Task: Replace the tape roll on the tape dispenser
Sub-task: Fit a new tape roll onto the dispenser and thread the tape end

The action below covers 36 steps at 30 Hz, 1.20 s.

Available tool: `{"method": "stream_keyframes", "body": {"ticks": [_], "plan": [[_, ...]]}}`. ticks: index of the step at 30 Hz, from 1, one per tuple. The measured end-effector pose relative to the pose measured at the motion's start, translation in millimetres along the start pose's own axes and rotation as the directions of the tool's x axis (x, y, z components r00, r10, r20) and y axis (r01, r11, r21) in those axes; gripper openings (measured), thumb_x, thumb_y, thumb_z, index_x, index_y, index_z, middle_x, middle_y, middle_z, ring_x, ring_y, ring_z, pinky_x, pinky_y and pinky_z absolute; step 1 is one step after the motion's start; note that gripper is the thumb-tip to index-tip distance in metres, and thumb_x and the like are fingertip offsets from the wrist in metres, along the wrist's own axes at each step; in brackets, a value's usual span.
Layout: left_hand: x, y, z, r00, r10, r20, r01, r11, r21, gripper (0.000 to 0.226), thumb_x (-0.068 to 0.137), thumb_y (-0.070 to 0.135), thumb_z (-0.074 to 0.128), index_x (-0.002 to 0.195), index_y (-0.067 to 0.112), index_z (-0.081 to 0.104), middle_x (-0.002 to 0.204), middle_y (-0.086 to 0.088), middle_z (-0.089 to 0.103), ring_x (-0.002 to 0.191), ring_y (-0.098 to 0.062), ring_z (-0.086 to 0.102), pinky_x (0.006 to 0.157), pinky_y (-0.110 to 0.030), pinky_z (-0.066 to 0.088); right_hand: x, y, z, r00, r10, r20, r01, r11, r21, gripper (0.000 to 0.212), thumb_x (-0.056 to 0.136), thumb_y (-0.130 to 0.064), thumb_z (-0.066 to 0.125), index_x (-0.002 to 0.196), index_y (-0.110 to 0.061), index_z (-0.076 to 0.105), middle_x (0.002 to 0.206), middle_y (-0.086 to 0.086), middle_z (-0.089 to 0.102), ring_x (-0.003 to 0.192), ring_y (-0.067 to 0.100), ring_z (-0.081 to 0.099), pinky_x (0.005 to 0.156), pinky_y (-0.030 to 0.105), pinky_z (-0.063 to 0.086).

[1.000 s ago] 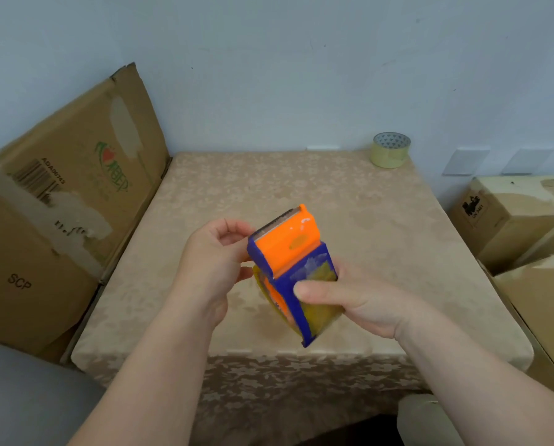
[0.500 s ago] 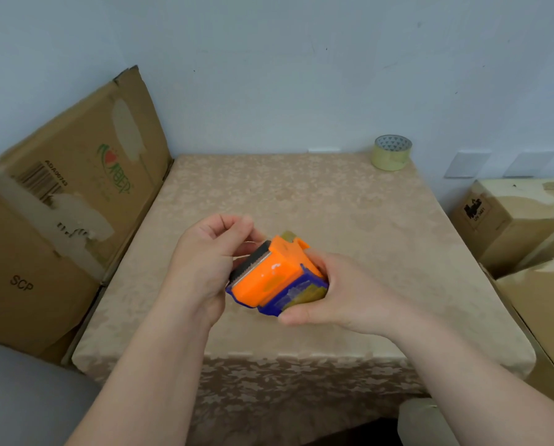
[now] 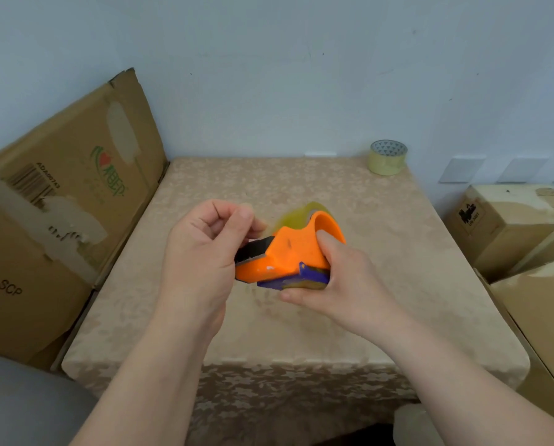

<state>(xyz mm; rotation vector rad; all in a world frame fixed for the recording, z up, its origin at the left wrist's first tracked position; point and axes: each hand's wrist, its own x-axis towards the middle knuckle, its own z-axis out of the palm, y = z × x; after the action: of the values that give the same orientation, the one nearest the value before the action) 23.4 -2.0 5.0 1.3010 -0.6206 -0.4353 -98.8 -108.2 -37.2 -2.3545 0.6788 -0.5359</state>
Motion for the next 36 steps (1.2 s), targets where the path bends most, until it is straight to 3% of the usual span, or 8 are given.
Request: {"method": "stream_keyframes", "body": {"ticks": [4, 9, 16, 20, 23, 26, 29, 36], "plan": [[-3.6, 2.9, 3.1, 0.997, 0.072, -0.017, -0.072, 0.997, -0.001, 0.02, 0.088, 0.014, 0.054, 0.068, 0.019, 0.059, 0.059, 0.007, 0.067, 0.059, -0.006, 0.059, 0.057, -0.017, 0.048, -1.3, -3.7, 1.6, 0.997, -0.02, -0.073, 0.018, 1.0, -0.021, 0.059, 0.059, -0.046, 0.082, 0.069, -0.036, 0.025, 0.065, -0.02, 0.036, 0.073, 0.012, 0.042, 0.054, 0.019, 0.025], [-4.4, 4.7, 2.1, 0.996, 0.08, -0.029, -0.082, 0.993, -0.086, 0.017, 0.088, 0.016, 0.053, 0.072, 0.018, 0.057, 0.06, 0.006, 0.066, 0.067, -0.017, 0.061, 0.066, -0.027, 0.051, -0.6, -3.2, 5.3, 0.986, -0.035, -0.161, 0.036, 0.999, 0.005, 0.057, 0.06, -0.047, 0.081, 0.087, -0.031, 0.033, 0.073, -0.028, 0.034, 0.099, 0.031, 0.056, 0.067, 0.022, 0.03], [-4.1, 5.8, 2.4, 0.998, 0.053, -0.015, -0.055, 0.984, -0.169, 0.017, 0.089, 0.021, 0.049, 0.073, 0.018, 0.054, 0.059, 0.006, 0.064, 0.067, -0.011, 0.064, 0.076, -0.042, 0.051, 0.2, -2.4, 9.1, 0.974, -0.05, -0.221, 0.065, 0.996, 0.061, 0.049, 0.057, -0.046, 0.082, 0.073, -0.041, 0.035, 0.074, -0.025, 0.042, 0.08, 0.011, 0.044, 0.06, 0.016, 0.03], [-3.8, 12.2, -0.4, 0.992, 0.123, 0.031, -0.116, 0.979, -0.165, 0.015, 0.086, 0.023, 0.048, 0.073, 0.018, 0.054, 0.062, 0.006, 0.062, 0.067, -0.013, 0.064, 0.079, -0.042, 0.051, 3.5, 5.8, 9.4, 0.977, 0.03, -0.21, -0.004, 0.992, 0.123, 0.054, 0.055, -0.051, 0.08, 0.092, -0.019, 0.057, 0.085, -0.009, 0.056, 0.076, 0.008, 0.053, 0.061, 0.018, 0.039], [-4.5, 13.8, -3.4, 0.99, 0.129, 0.059, -0.119, 0.982, -0.148, 0.015, 0.086, 0.024, 0.048, 0.074, 0.018, 0.054, 0.063, 0.005, 0.063, 0.07, -0.02, 0.061, 0.081, -0.048, 0.049, 3.0, 4.9, 8.9, 0.985, 0.027, -0.169, -0.006, 0.992, 0.124, 0.045, 0.057, -0.044, 0.084, 0.081, -0.028, 0.051, 0.078, -0.015, 0.049, 0.068, 0.001, 0.048, 0.056, 0.013, 0.034], [-5.2, 13.3, -3.5, 0.989, 0.132, 0.062, -0.125, 0.987, -0.102, 0.015, 0.086, 0.025, 0.049, 0.073, 0.021, 0.056, 0.063, 0.007, 0.063, 0.069, -0.012, 0.058, 0.075, -0.033, 0.047, 2.2, 4.2, 9.9, 0.996, 0.016, -0.084, -0.005, 0.992, 0.124, 0.048, 0.056, -0.047, 0.082, 0.071, -0.027, 0.041, 0.07, -0.008, 0.049, 0.061, 0.009, 0.048, 0.054, 0.023, 0.036], [-4.3, 12.7, -5.5, 0.99, 0.133, 0.043, -0.128, 0.988, -0.091, 0.014, 0.085, 0.025, 0.05, 0.073, 0.023, 0.056, 0.063, 0.008, 0.062, 0.07, -0.011, 0.056, 0.076, -0.031, 0.046, 2.2, 4.0, 10.2, 1.0, 0.018, -0.002, -0.017, 0.985, 0.17, 0.054, 0.054, -0.054, 0.076, 0.081, -0.014, 0.052, 0.075, 0.004, 0.062, 0.069, 0.019, 0.06, 0.063, 0.043, 0.049], [-1.0, 8.7, -9.4, 0.979, 0.185, -0.086, -0.189, 0.981, -0.036, 0.018, 0.085, 0.024, 0.05, 0.069, 0.028, 0.057, 0.066, 0.009, 0.059, 0.075, -0.009, 0.055, 0.082, -0.028, 0.046, 3.3, 3.7, 8.8, 0.987, 0.081, 0.139, -0.128, 0.919, 0.372, 0.062, 0.046, -0.051, 0.081, 0.094, -0.014, 0.066, 0.089, 0.011, 0.073, 0.081, 0.026, 0.07, 0.075, 0.051, 0.055]]}}
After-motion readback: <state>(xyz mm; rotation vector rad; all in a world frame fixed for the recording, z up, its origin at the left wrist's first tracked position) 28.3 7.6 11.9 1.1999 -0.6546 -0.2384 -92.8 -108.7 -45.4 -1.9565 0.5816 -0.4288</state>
